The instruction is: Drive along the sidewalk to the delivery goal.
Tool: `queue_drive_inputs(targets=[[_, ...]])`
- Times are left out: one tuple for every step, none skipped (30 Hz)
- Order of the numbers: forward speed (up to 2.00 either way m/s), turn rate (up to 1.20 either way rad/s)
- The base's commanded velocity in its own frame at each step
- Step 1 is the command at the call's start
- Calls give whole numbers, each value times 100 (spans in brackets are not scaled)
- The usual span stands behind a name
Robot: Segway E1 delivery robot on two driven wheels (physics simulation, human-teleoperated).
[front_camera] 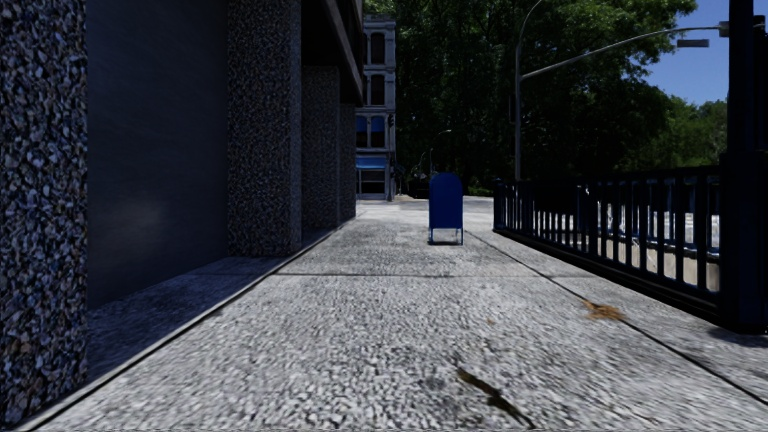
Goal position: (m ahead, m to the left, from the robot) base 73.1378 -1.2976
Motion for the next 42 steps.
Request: queue_drive_inputs(targets=[[200,0],[200,0],[200,0],[200,0],[200,0],[200,0],[200,0],[200,0],[200,0],[200,0],[200,0],[200,0],[200,0],[200,0],[200,0],[200,0],[200,0],[200,0],[200,0],[200,0],[200,0],[200,0],[200,0],[200,0],[200,0],[200,0],[200,0],[200,0],[200,0],[200,0],[200,0],[200,0],[200,0],[200,0],[200,0],[200,0],[200,0],[200,0],[200,0],[200,0],[200,0],[200,0]])
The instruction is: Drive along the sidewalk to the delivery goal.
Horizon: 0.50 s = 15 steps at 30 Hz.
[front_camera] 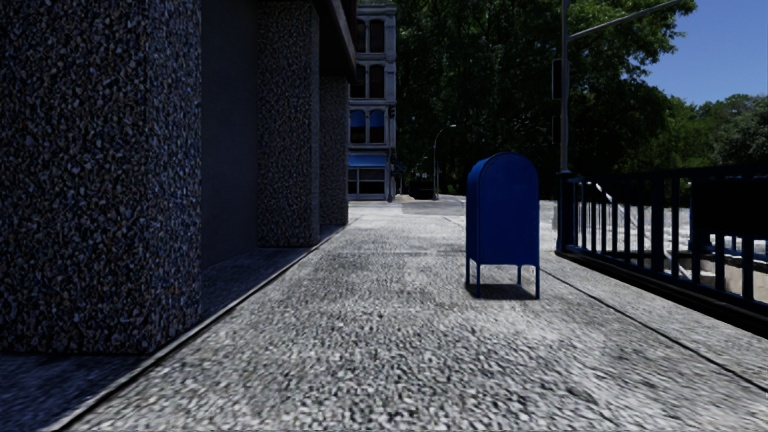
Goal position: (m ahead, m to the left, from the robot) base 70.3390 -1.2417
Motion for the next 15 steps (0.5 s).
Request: queue_drive_inputs(targets=[[200,0],[200,0],[200,0],[200,0],[200,0],[200,0],[200,0],[200,0],[200,0],[200,0],[200,0],[200,0],[200,0],[200,0],[200,0]])
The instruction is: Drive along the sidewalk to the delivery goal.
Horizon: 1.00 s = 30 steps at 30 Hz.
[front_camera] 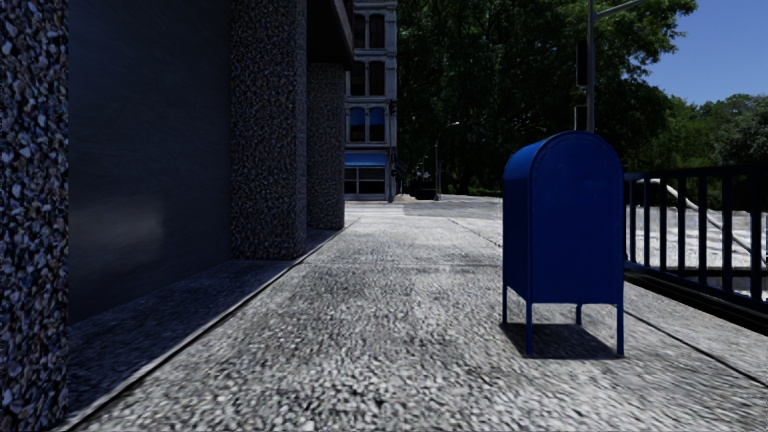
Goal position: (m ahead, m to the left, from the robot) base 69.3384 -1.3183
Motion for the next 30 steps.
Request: queue_drive_inputs(targets=[[200,0],[200,0],[200,0],[200,0],[200,0],[200,0],[200,0],[200,0],[200,0],[200,0],[200,0],[200,0],[200,0],[200,0],[200,0],[200,0],[200,0],[200,0],[200,0],[200,0],[200,0],[200,0],[200,0],[200,0],[200,0],[200,0],[200,0],[200,0],[200,0],[200,0]])
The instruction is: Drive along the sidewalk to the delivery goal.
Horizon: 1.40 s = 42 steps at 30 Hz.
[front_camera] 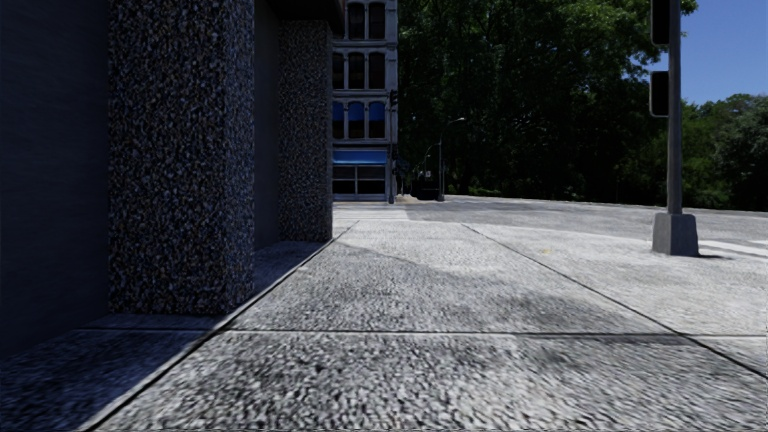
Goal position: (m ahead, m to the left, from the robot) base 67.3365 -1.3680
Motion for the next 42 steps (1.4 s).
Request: queue_drive_inputs(targets=[[200,0],[200,0],[200,0],[200,0],[200,0],[200,0],[200,0],[200,0],[200,0],[200,0],[200,0],[200,0],[200,0],[200,0],[200,0],[200,0],[200,0],[200,0],[200,0],[200,0],[200,0],[200,0],[200,0],[200,0],[200,0],[200,0],[200,0],[200,0],[200,0],[200,0],[200,0],[200,0],[200,0],[200,0],[200,0],[200,0],[200,0],[200,0],[200,0],[200,0],[200,0],[200,0]])
